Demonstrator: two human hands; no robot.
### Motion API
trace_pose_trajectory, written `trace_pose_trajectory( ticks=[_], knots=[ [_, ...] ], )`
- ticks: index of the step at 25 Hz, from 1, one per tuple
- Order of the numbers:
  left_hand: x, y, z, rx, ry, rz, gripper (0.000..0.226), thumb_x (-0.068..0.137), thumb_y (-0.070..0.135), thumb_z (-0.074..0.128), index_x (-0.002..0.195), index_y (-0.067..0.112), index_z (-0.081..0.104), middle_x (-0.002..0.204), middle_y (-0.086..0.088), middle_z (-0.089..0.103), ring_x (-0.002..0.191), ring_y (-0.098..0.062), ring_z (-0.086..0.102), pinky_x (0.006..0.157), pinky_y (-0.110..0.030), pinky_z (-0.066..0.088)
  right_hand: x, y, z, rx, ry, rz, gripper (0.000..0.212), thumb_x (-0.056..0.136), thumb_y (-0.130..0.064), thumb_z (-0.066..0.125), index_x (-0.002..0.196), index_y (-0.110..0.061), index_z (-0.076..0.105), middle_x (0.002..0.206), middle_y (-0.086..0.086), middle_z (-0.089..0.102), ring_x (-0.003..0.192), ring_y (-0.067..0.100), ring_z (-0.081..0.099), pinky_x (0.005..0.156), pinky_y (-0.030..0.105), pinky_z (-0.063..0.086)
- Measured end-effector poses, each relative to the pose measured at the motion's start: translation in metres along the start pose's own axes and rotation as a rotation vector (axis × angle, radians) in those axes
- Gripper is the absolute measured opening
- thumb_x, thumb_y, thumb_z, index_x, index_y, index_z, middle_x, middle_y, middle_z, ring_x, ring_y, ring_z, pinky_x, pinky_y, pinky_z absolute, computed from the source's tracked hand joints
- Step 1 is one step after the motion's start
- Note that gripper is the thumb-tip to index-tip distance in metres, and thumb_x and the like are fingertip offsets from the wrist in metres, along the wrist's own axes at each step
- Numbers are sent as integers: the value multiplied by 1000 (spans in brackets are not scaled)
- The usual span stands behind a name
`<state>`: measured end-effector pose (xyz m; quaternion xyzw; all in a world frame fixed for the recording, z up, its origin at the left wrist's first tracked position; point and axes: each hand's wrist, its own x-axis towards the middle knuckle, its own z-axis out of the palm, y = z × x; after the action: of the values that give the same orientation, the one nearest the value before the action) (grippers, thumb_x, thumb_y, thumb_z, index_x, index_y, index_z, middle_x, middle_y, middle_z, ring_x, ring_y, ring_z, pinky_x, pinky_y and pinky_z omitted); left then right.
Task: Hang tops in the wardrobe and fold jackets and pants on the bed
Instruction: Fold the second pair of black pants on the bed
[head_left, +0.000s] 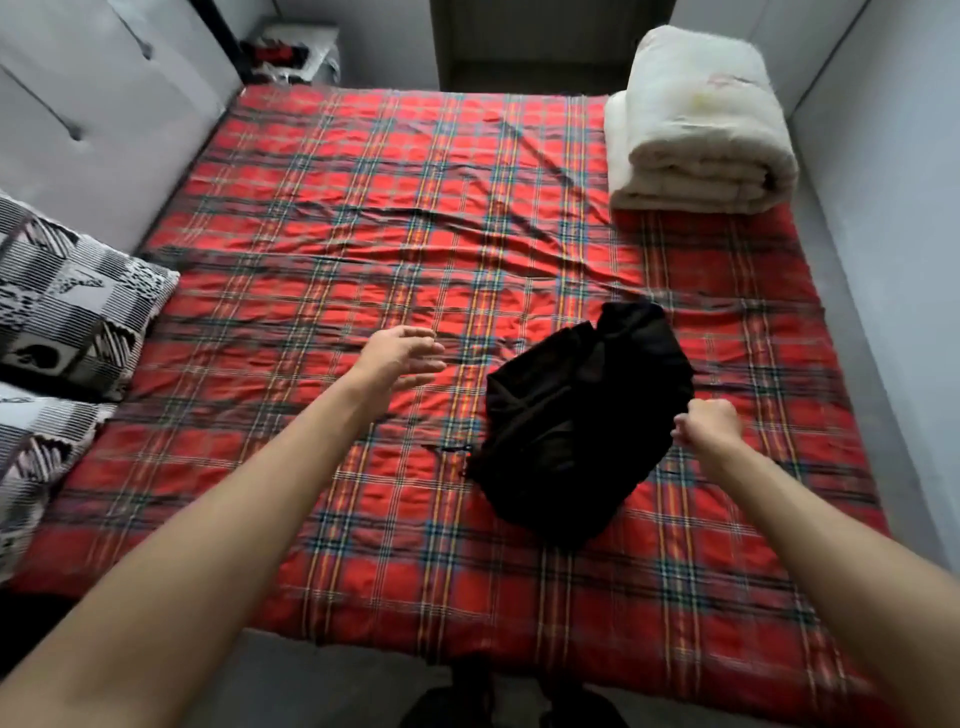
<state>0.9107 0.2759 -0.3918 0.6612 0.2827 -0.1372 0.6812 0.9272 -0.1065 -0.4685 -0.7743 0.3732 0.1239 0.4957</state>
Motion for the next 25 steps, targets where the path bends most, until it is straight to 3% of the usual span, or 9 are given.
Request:
trace_pose_trajectory(
  ticks=[2,5,8,12,14,16,18,22,25],
  knots=[
    [23,-50,13,80,-8,-138,13,94,4,57,106,9,59,97,-11,68,73,-21,68,74,-33,57,14,52,2,-174,-94,88,6,93,-3,50,93,-7,54,82,14,57,50,19,56,44,21,45],
    [59,-127,34,220,1,-307,19,92,4,59,110,9,57,98,-12,65,73,-20,63,66,-28,52,32,97,41,-390,-245,-15,1,91,-14,57,91,-13,57,89,14,67,59,23,61,55,29,50],
    [97,-202,56,413,-47,-356,41,85,3,69,121,10,53,109,-13,61,86,-21,60,66,-26,46,40,121,102,-803,-446,-294,48,84,-42,66,126,-26,50,108,5,68,94,31,67,84,40,53],
    [151,-286,78,1049,-174,11,84,72,13,79,145,22,39,136,-3,50,121,-23,50,100,-36,43,42,162,181,-1116,-422,-547,93,73,-70,65,147,-28,27,127,7,47,115,32,55,86,42,48],
    [172,-307,88,1460,-234,263,83,73,21,75,146,26,36,143,-5,46,125,-30,47,101,-43,43,41,194,201,-1177,-375,-599,98,72,-73,63,150,-26,26,128,10,46,116,31,50,88,42,46],
    [188,-315,99,1616,-252,398,70,75,18,69,139,24,43,136,-5,51,123,-29,47,100,-40,41,46,215,207,-1172,-334,-591,99,73,-73,60,151,-24,25,128,11,48,115,32,50,91,43,44],
    [194,-308,112,1538,-225,405,51,75,7,61,123,22,54,117,-6,61,110,-29,55,90,-40,44,57,225,206,-1120,-356,-550,98,77,-74,57,152,-21,24,130,11,49,118,31,50,95,42,43],
    [170,-240,138,1038,-272,158,23,80,-2,46,90,16,58,81,-10,65,73,-28,59,57,-33,39,41,198,186,-843,-404,-479,108,72,-81,53,151,-15,25,131,11,52,123,30,49,103,44,39],
    [134,-168,160,989,-262,233,13,83,1,45,82,14,49,72,-6,57,66,-24,51,54,-34,33,11,145,168,-572,-220,-438,99,71,-75,60,144,-13,37,127,10,56,119,31,53,101,44,41]
  ],
)
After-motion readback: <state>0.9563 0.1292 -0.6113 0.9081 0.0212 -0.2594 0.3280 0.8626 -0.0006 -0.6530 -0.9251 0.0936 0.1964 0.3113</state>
